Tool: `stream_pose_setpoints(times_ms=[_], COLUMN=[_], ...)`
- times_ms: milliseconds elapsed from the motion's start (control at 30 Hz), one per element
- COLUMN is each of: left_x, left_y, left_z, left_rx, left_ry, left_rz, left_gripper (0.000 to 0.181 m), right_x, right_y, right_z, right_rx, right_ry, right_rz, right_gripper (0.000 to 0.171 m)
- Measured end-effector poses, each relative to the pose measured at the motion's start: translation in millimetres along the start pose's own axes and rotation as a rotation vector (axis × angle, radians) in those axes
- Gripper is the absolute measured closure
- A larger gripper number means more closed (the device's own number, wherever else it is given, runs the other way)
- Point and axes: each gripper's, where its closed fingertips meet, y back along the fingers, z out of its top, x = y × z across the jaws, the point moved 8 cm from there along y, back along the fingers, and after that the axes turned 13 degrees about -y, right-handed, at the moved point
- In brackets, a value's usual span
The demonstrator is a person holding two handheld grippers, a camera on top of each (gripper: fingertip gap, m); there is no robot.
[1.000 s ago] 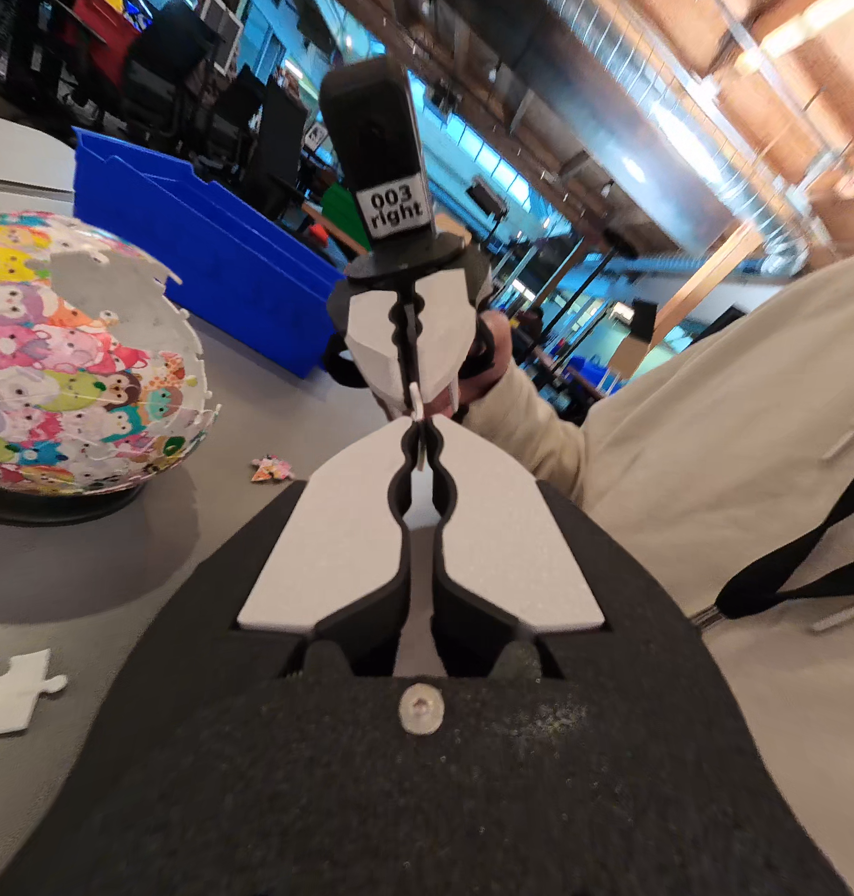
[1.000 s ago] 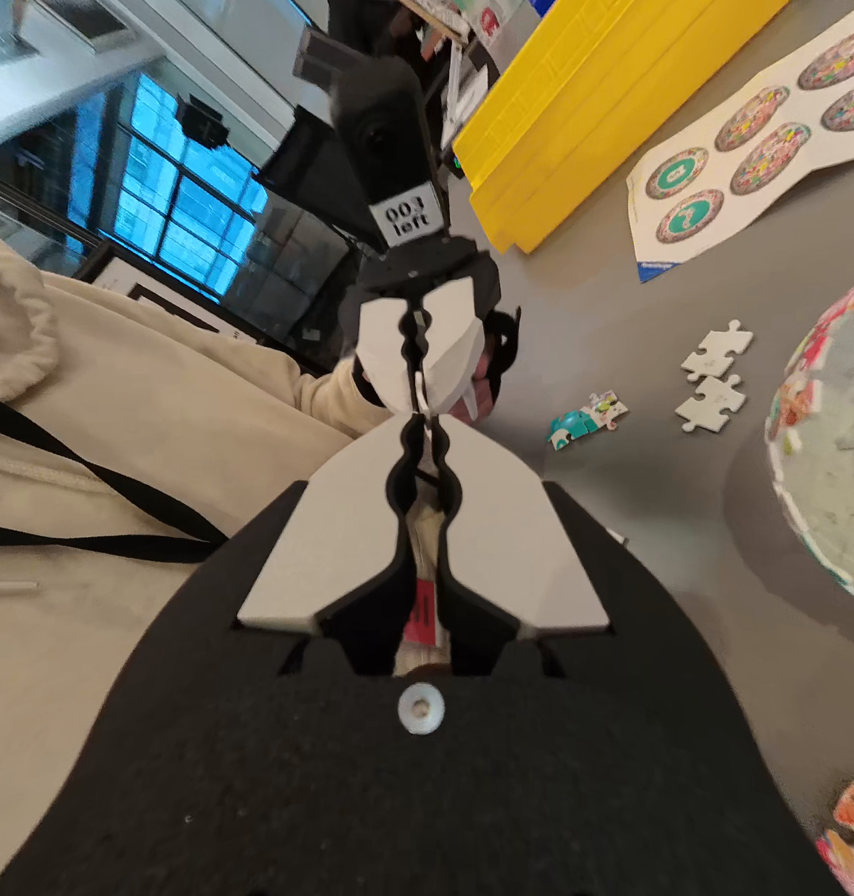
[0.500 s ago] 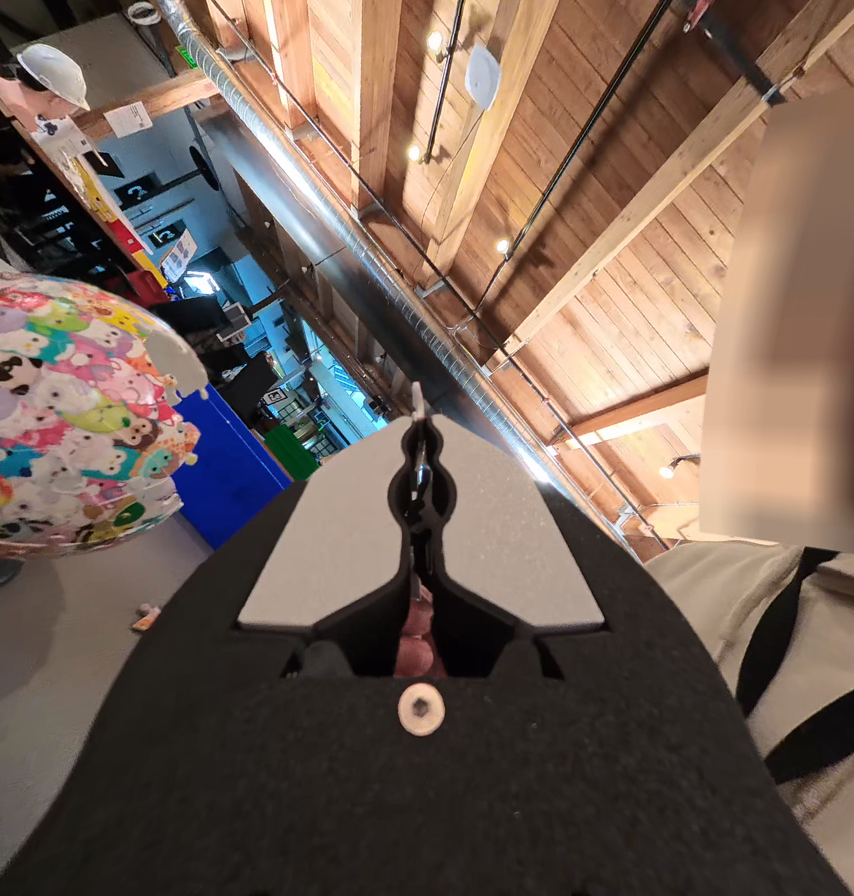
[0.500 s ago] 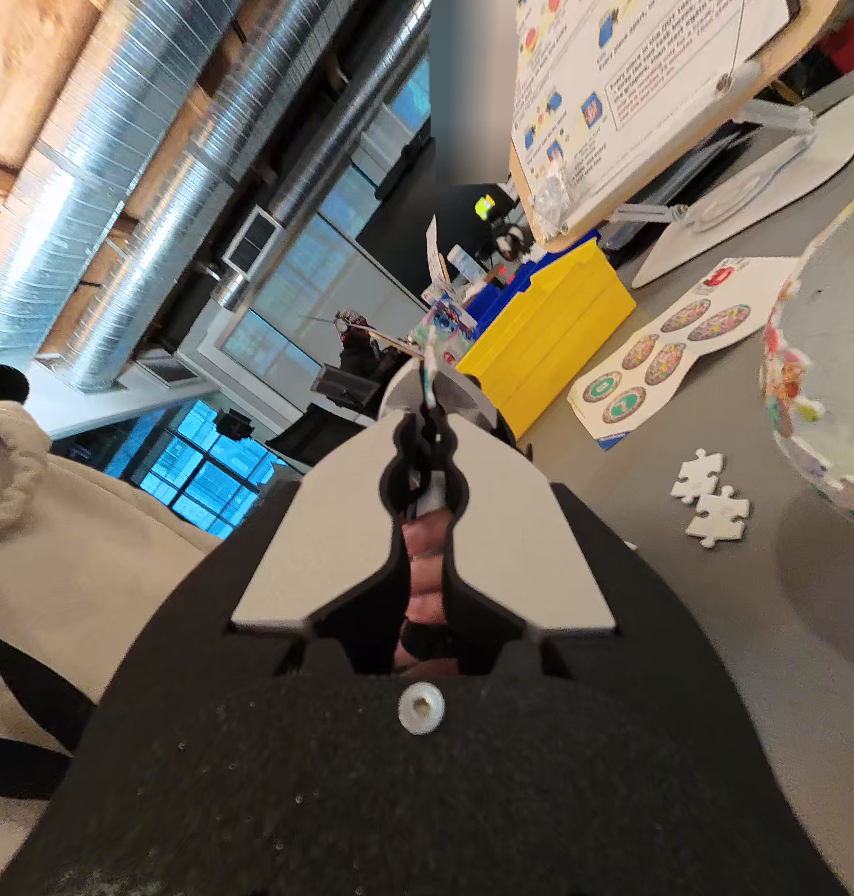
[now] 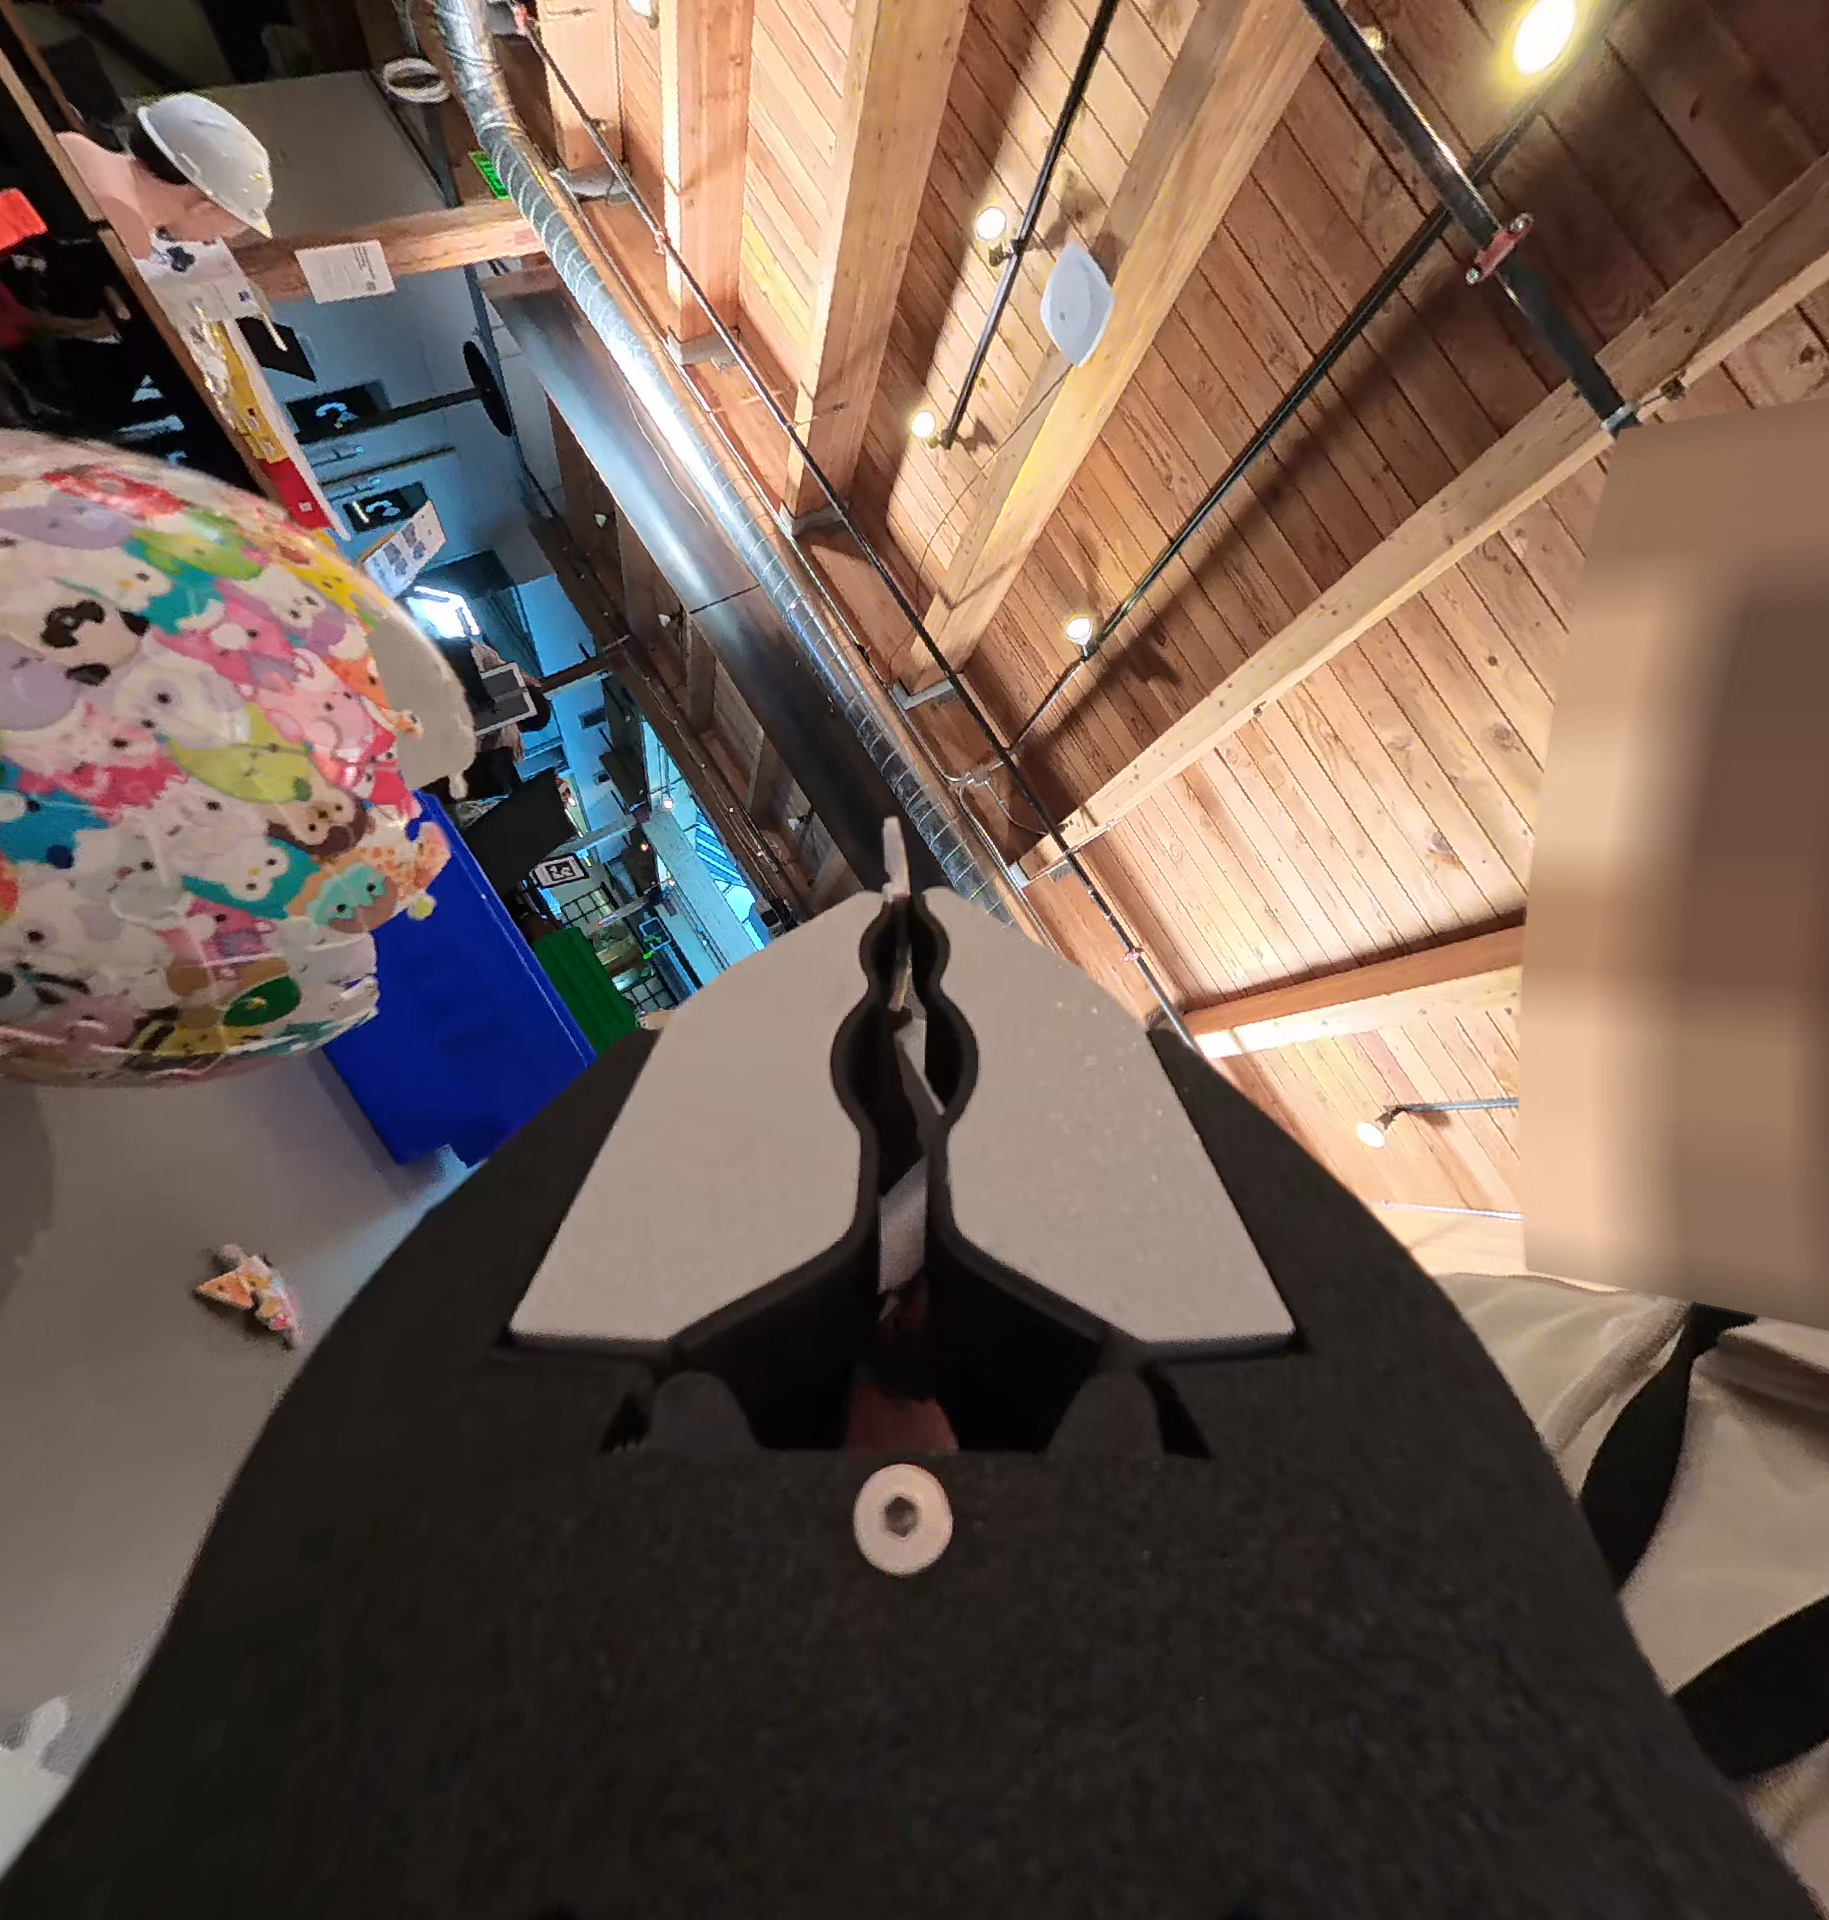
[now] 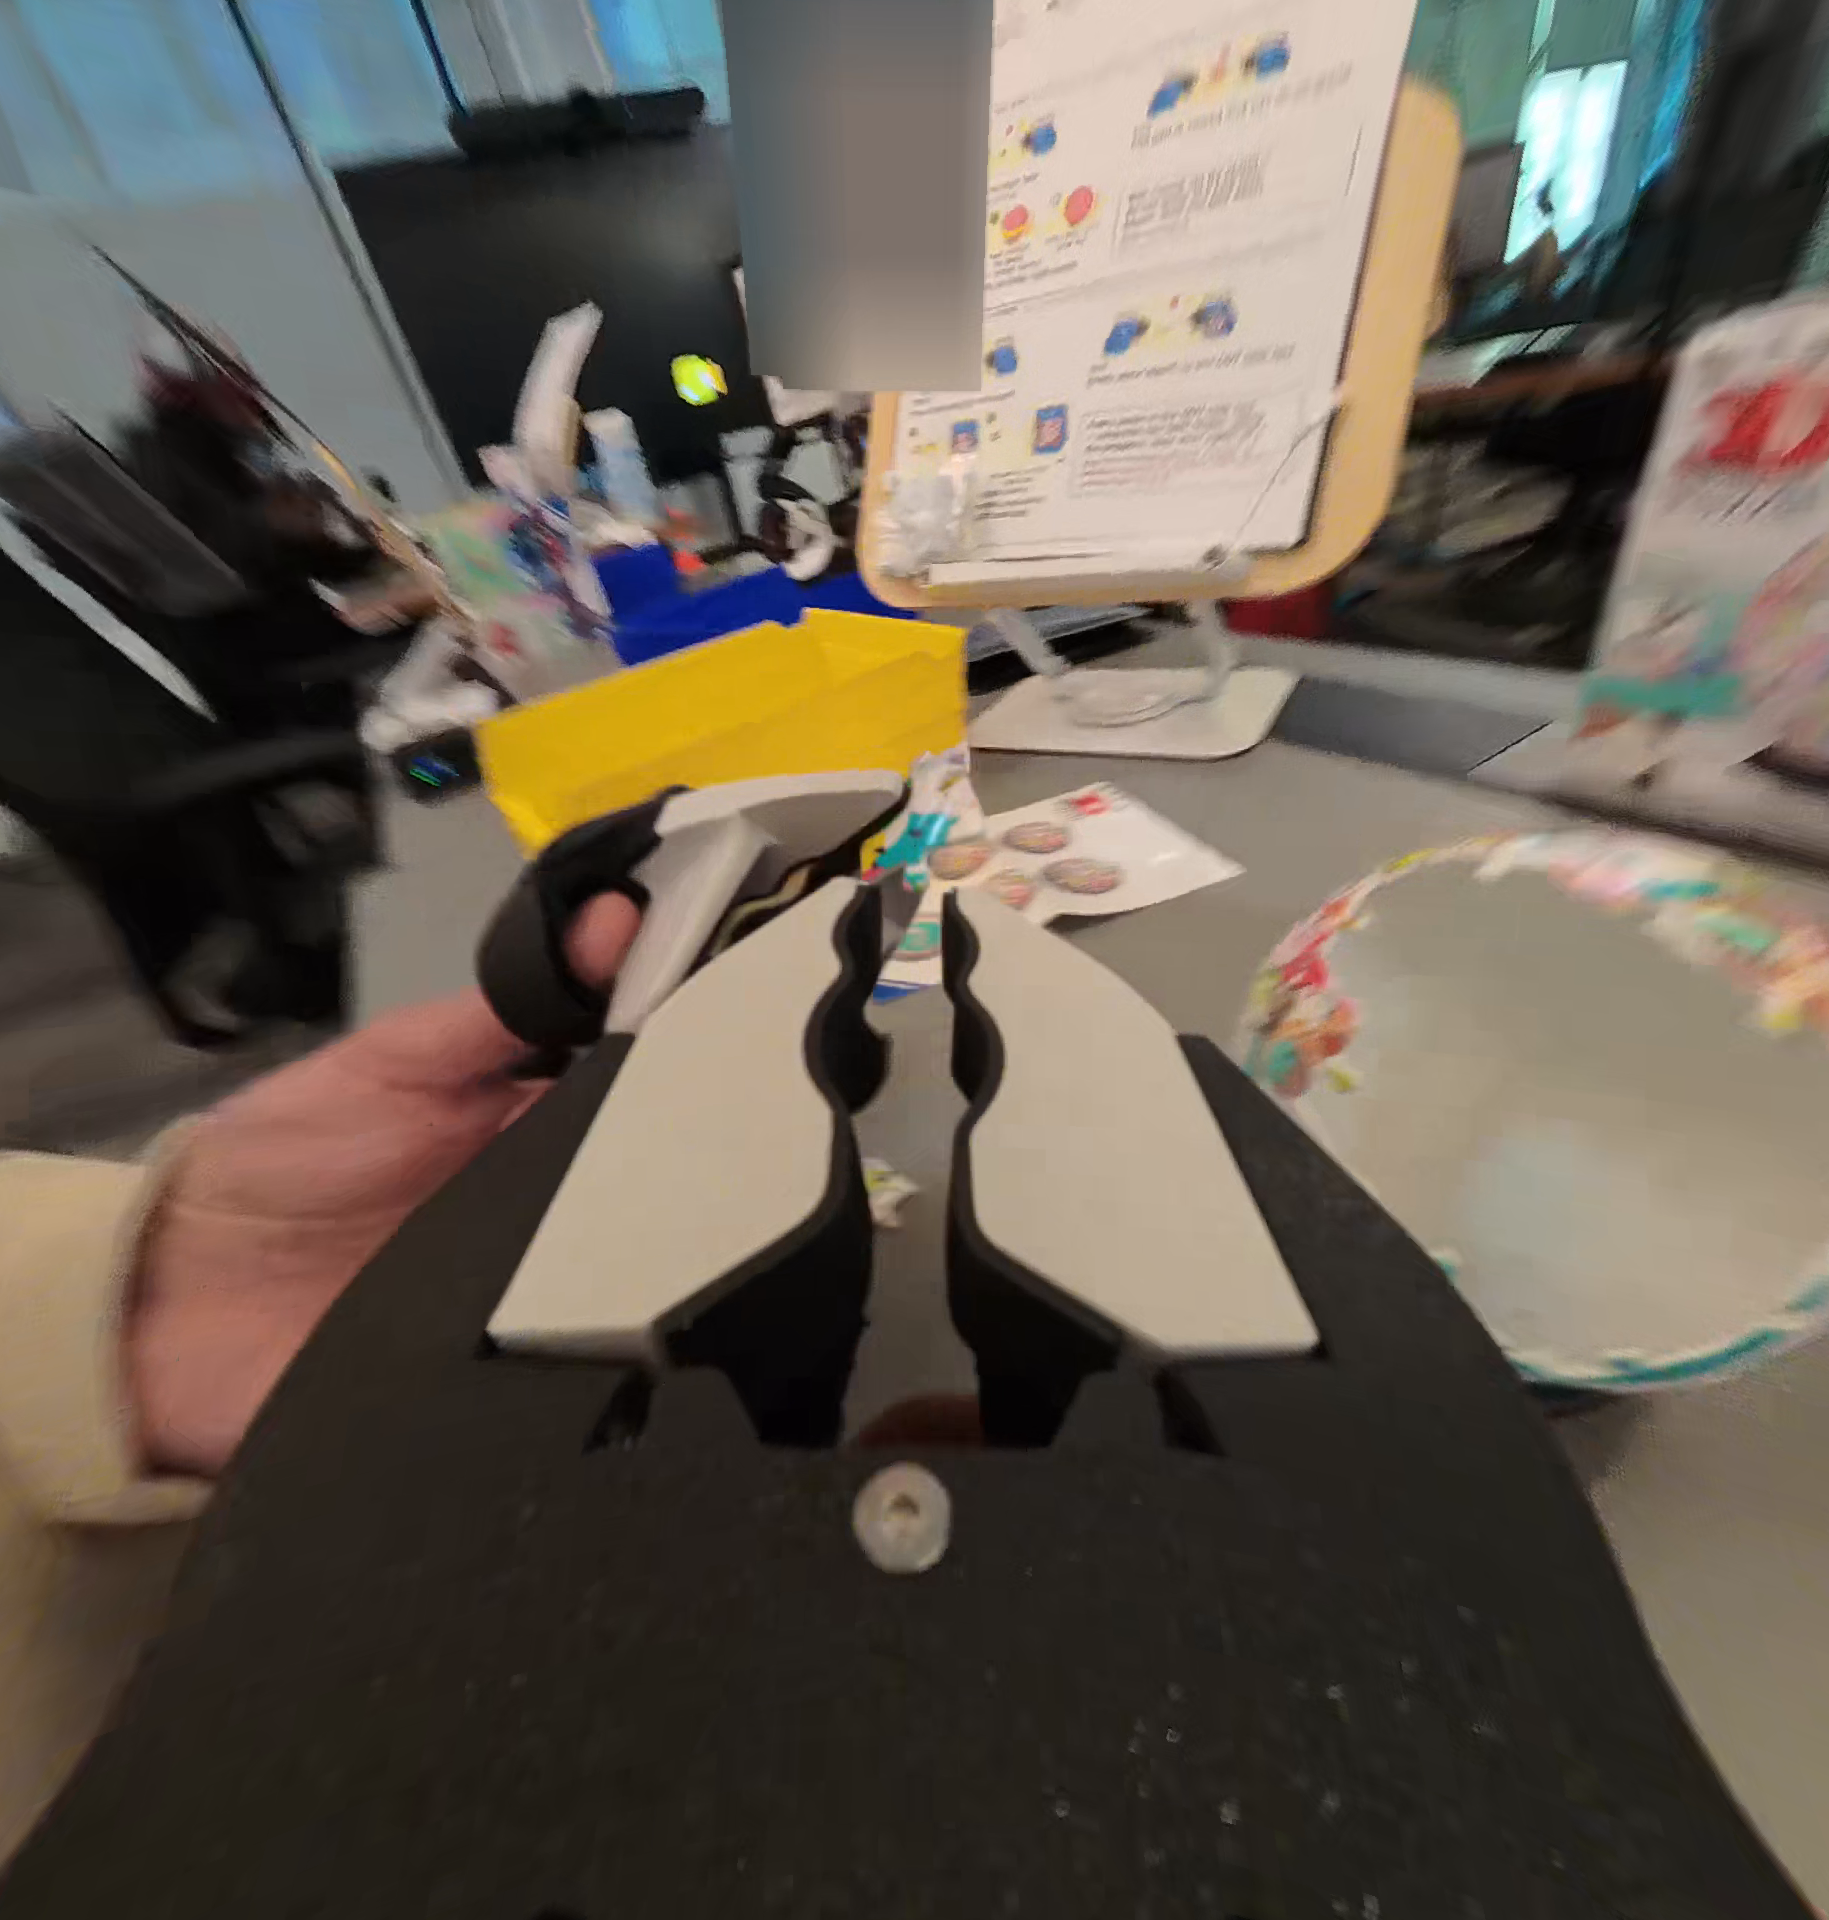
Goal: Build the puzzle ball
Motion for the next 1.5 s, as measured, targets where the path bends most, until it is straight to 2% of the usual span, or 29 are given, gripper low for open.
stream_pose_setpoints(times_ms=[100, 167, 400, 500, 567, 633, 700, 800, 900, 1133, 1333, 1500], left_x=[0, 0, -2, -1, 1, 4, 4, 4, 3, 14, 23, 30], left_y=[-1, -2, -3, -3, -2, 0, 4, 10, 15, 16, 2, -12], left_z=[-4, -7, -10, -10, -9, 0, 13, 29, 44, 48, 44, 60], left_rx=[-0.009, -0.009, -0.008, 0.011, 0.093, 0.164, 0.233, 0.42, 0.472, 0.525, 0.651, 0.719], left_ry=[0.046, 0.062, 0.049, 0.028, -0.017, -0.081, -0.191, -0.426, -0.586, -0.672, -0.797, -0.861], left_rz=[0.012, 0.034, 0.069, 0.068, 0.086, 0.117, 0.151, 0.236, 0.28, 0.297, 0.286, 0.28], left_gripper=[0.18, 0.18, 0.18, 0.18, 0.177, 0.163, 0.159, 0.161, 0.164, 0.165, 0.166, 0.166], right_x=[4, 5, 6, 4, -1, -11, -27, -56, -77, -95, -100, -104], right_y=[1, 0, 2, 3, 5, 9, 12, 8, -3, -22, -24, -25], right_z=[-1, -2, -1, 2, 6, 15, 28, 47, 54, 52, 46, 46], right_rx=[-0.024, -0.005, 0.037, 0.088, 0.125, 0.128, 0.168, 0.273, 0.388, 0.469, 0.484, 0.49], right_ry=[0.268, 0.369, 0.495, 0.462, 0.42, 0.384, 0.318, 0.252, 0.233, 0.209, 0.219, 0.234], right_rz=[-0.121, -0.149, -0.182, -0.151, -0.129, -0.129, -0.13, -0.141, -0.124, -0.112, -0.104, -0.101], right_gripper=[0.163, 0.165, 0.166, 0.166, 0.166, 0.166, 0.166, 0.166, 0.166, 0.166, 0.166, 0.166])
